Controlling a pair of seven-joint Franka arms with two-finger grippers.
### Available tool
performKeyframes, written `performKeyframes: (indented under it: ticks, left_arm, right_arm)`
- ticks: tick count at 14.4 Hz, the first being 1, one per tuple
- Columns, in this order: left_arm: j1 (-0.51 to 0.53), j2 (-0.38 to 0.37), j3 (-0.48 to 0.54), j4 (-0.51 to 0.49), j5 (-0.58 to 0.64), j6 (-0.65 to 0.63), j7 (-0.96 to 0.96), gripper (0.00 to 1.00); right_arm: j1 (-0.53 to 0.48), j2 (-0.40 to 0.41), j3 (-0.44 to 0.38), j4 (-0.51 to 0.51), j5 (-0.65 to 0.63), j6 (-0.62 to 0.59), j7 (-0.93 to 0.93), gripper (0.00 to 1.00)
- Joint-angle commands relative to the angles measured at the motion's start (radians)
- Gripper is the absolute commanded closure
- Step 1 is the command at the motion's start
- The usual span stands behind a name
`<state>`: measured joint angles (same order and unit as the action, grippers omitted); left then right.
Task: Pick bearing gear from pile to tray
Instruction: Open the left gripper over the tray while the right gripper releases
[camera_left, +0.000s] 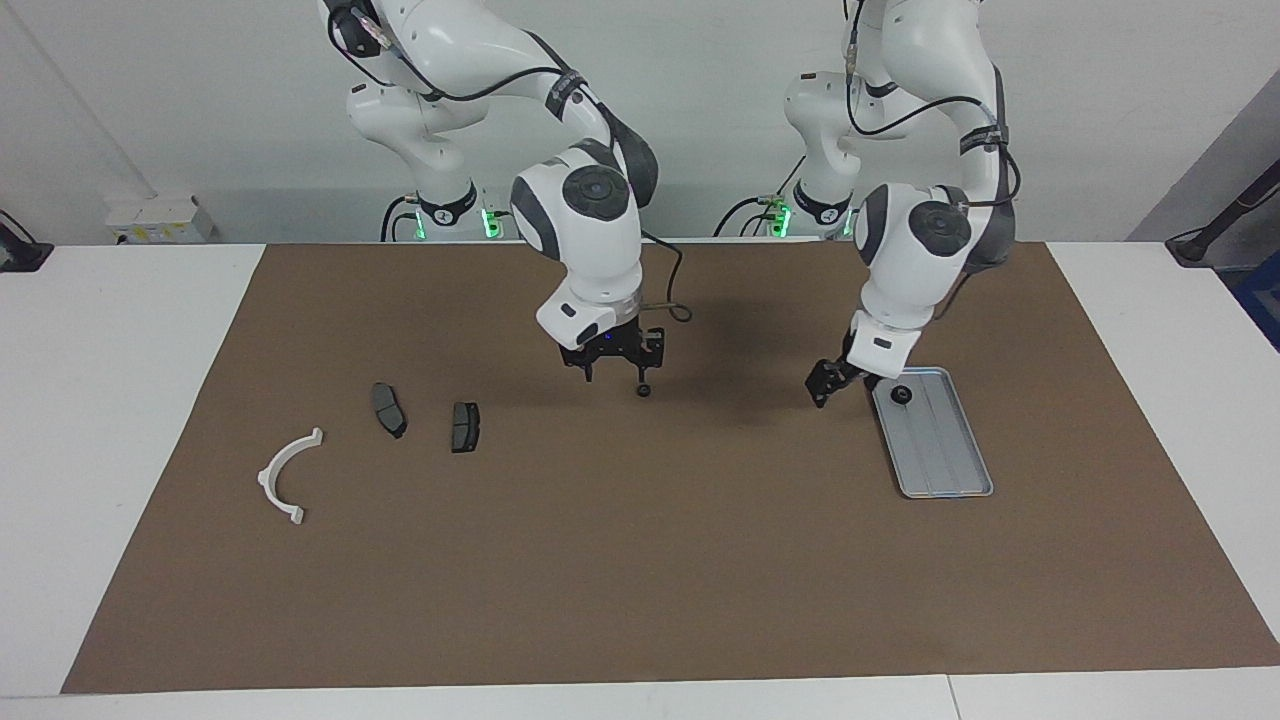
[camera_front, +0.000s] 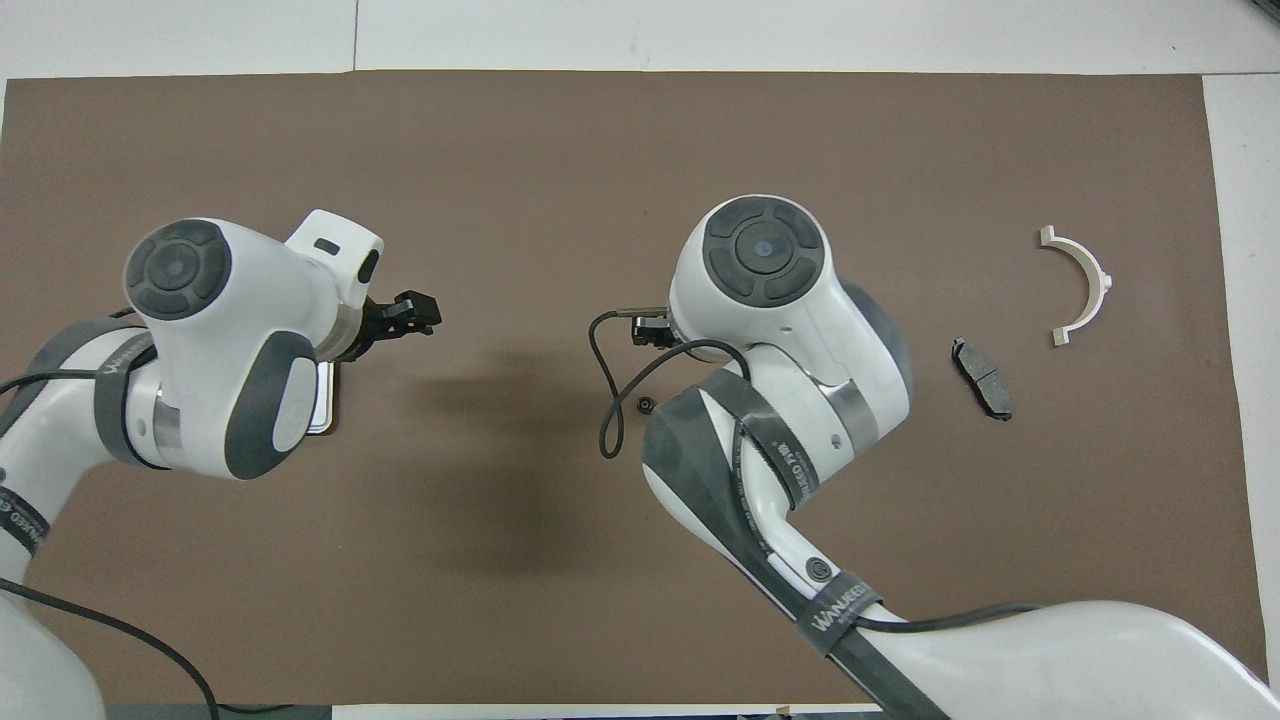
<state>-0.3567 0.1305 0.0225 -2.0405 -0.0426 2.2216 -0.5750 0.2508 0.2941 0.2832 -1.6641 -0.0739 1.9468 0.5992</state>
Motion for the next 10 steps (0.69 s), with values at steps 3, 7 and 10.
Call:
performKeyframes:
  ticks: [3, 7, 10]
  left_arm:
    - [-0.178, 0.107, 0.017, 0.17, -0.005, -0.066, -0.244, 0.0]
    - [-0.338, 0.276, 0.019, 0.313, -0.002, -0.074, -0.414, 0.0]
    - [-0.403, 0.32, 0.022, 0.353, 0.009, -0.068, -0.474, 0.0]
  right_arm:
    - [-0.232, -0.171, 0.01, -0.016, 0.016, -0.167, -0.388, 0.16]
    - [-0.364, -0.231, 0.005, -0.011, 0.016, -0.204, -0.587, 0.12]
    - [-0.462, -0.28, -0.002, -0.013, 0.013, -0.216, -0.711, 0.0]
